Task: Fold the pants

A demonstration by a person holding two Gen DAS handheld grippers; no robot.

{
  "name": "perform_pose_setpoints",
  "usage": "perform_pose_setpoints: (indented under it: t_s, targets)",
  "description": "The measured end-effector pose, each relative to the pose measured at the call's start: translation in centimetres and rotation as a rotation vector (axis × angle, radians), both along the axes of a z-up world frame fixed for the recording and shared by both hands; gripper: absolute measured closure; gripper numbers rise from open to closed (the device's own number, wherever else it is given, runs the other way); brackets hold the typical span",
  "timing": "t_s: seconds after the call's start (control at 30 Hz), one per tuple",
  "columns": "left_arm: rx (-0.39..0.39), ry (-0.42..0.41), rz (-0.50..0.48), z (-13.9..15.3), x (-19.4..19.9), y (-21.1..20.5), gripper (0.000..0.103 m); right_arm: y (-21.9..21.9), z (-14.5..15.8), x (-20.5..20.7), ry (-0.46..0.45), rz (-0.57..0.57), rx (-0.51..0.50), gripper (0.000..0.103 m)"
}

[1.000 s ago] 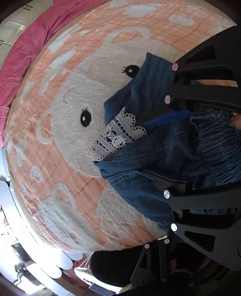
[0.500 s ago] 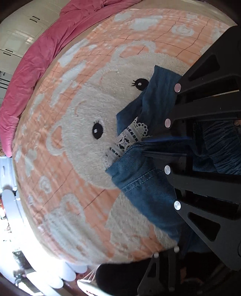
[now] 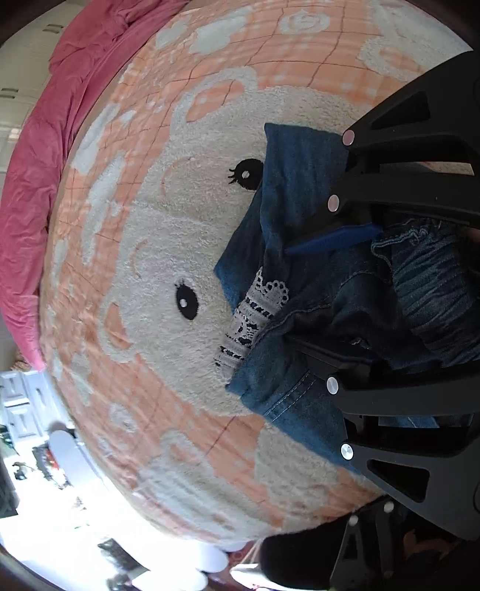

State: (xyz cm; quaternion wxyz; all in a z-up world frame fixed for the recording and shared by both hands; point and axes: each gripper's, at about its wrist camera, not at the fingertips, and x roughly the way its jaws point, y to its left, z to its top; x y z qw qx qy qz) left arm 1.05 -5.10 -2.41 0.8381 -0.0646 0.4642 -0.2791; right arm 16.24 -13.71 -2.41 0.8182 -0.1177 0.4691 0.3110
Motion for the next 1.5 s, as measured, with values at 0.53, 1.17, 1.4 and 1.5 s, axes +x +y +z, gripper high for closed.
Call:
perform_pose_setpoints:
  t_s: [0.53,1.17,1.4,1.5]
  targets:
    - [0.008,-0.003,-0.003,-0.6,-0.1,-0.7,0.048,-6.8,5.0,-7.8,-0.115,-0.067,0.124,0.064]
    - [0.033,-0.014,-0.001,-0.7,-0.2,-1.1,0.048,-7.1,1.4,-8.3,-0.008,-0.148,0.165,0.056]
    - [0.063,-0.023,0.02,-0.2,-1.0,-1.8,0.041,-9.2,4.7,-10.0,-0.083,-0.182,0.204,0.047]
    - [0.083,-0.029,0.032,0.0,-1.7,-2.0,0.041,-10.1,6.2,-10.7,-0.116,-0.196,0.221,0.039]
